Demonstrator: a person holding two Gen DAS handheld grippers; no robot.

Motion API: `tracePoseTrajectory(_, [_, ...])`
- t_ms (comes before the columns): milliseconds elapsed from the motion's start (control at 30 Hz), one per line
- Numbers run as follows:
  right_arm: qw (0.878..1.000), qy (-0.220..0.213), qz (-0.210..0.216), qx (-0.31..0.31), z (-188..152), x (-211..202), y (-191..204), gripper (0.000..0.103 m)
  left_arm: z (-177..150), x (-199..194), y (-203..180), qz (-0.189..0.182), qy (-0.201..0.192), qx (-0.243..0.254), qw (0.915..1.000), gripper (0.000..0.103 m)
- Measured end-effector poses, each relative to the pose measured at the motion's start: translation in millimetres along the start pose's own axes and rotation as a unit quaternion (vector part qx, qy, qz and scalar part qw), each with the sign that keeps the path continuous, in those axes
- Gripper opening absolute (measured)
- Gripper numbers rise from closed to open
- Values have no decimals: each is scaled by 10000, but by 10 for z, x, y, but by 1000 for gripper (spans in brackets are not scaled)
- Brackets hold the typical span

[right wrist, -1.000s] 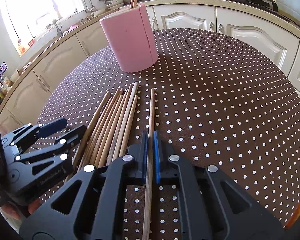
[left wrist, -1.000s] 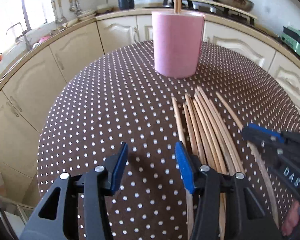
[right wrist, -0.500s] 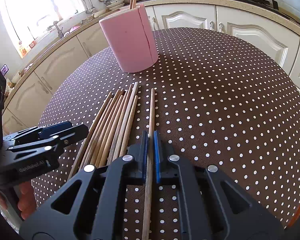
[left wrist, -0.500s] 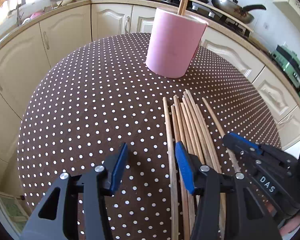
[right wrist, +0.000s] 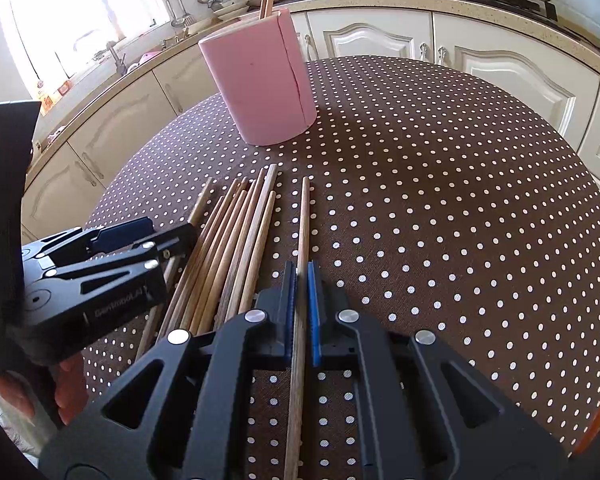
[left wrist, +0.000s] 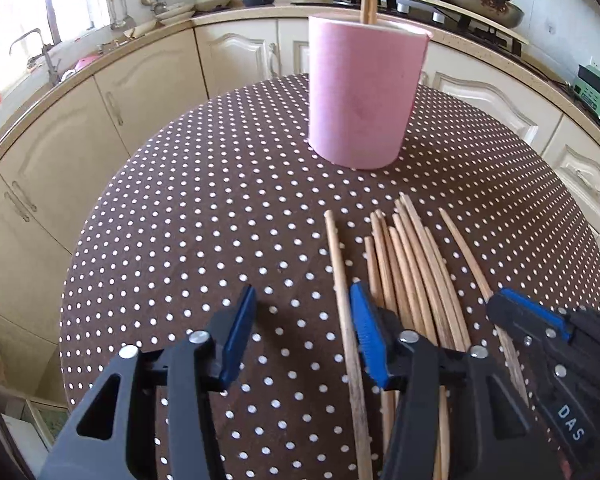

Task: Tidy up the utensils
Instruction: 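Grasp one chopstick with the right gripper while the left gripper grasps another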

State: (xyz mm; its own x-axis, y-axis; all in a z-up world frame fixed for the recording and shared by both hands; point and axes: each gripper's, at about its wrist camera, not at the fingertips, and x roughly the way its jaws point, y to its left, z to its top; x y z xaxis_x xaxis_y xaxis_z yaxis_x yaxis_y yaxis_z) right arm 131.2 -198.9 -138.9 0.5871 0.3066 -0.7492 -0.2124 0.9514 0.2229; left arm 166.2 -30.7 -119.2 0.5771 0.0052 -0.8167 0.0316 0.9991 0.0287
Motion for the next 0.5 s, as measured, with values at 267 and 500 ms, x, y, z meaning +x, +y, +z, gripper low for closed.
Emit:
tracePoseTrajectory(267, [10000,-6,-17,-31,45,47,21,7,49,61,280,-17,-117,-295,9995,6])
tracePoseTrajectory(500, [9999,-104,-63,-66,88,61,49,7,-43,-61,371,-317,-87,-392,9987,6])
